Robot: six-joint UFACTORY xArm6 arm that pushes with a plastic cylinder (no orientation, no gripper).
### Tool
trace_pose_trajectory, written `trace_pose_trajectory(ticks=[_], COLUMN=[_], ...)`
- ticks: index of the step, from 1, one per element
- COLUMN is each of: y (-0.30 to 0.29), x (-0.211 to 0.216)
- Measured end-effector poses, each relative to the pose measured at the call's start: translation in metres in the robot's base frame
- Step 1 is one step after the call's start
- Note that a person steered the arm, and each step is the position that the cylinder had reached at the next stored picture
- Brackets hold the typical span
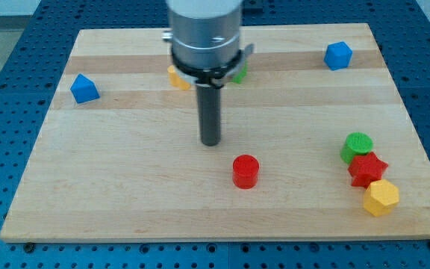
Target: Move the red circle closer to the yellow hexagon
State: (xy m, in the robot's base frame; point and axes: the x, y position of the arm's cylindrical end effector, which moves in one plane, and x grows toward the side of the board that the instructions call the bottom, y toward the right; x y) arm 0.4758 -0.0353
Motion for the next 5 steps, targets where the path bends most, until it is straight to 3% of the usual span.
trace_pose_trajectory(ticks=[1, 2, 3, 5], y=[0.001, 0.046, 0.089, 0.101], x=[0.034, 0.062, 0.074, 0.066])
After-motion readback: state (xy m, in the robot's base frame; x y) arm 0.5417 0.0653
